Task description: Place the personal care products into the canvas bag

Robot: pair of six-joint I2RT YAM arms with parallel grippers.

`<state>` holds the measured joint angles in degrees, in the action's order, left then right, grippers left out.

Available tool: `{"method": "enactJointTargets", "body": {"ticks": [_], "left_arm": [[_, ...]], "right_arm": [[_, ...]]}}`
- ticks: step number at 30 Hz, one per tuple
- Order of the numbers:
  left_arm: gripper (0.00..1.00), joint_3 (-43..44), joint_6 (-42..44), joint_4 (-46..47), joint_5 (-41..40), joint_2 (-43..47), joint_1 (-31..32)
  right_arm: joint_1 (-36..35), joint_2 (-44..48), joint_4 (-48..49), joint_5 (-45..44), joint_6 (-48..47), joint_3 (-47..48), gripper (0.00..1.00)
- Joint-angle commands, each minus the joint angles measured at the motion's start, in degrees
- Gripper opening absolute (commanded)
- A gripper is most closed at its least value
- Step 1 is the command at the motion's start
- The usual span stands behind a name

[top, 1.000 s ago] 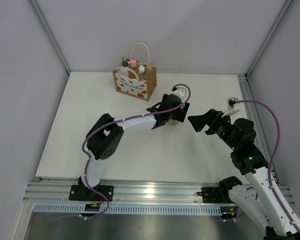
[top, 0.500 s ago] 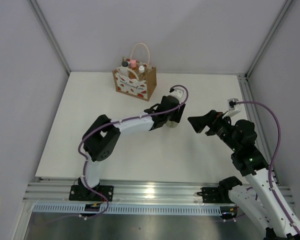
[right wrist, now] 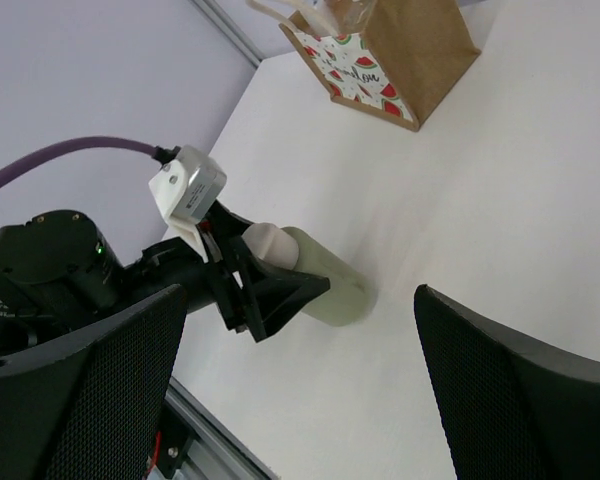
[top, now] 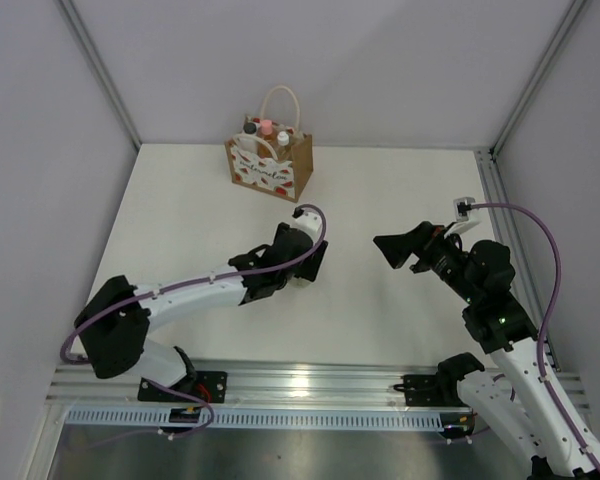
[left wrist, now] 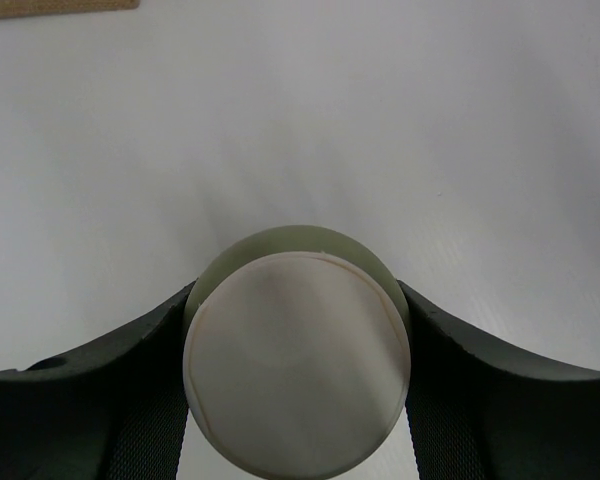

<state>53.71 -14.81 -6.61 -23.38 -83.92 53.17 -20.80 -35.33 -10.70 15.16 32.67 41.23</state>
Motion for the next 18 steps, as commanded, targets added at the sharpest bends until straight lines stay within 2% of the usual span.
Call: {"method": "enactJointTargets", "body": {"ticks": [1, 4, 10, 15, 18], "left_arm": [[0.0, -5.78, -2.32, 6.17, -4.05, 7.43, 1.06], [0.0, -9.66, -2.86, 9.33, -3.78, 9.73, 2.11], [0.0, -10.65, 0.11, 14.33, -7.99, 13.16, 2.64], [0.0, -4.24, 7.41, 17.51, -9.93, 12.48, 1.33], [0.0, 3.74, 9.79, 15.06, -8.44, 10.01, -2.09]], "right_arm": [[-0.21, 0.18, 2.35, 2.07, 0.56, 0.34, 0.99], [-0.21, -0.09, 2.79, 2.59, 0.82, 0.43, 0.99], [-0.3, 0.26, 2.26, 1.89, 0.56, 0.43, 1.0], [-0.21, 0.53, 2.09, 1.8, 0.47, 0.25, 1.0], [-0.21, 0.61, 2.52, 2.59, 0.91, 0.16, 0.99]]}}
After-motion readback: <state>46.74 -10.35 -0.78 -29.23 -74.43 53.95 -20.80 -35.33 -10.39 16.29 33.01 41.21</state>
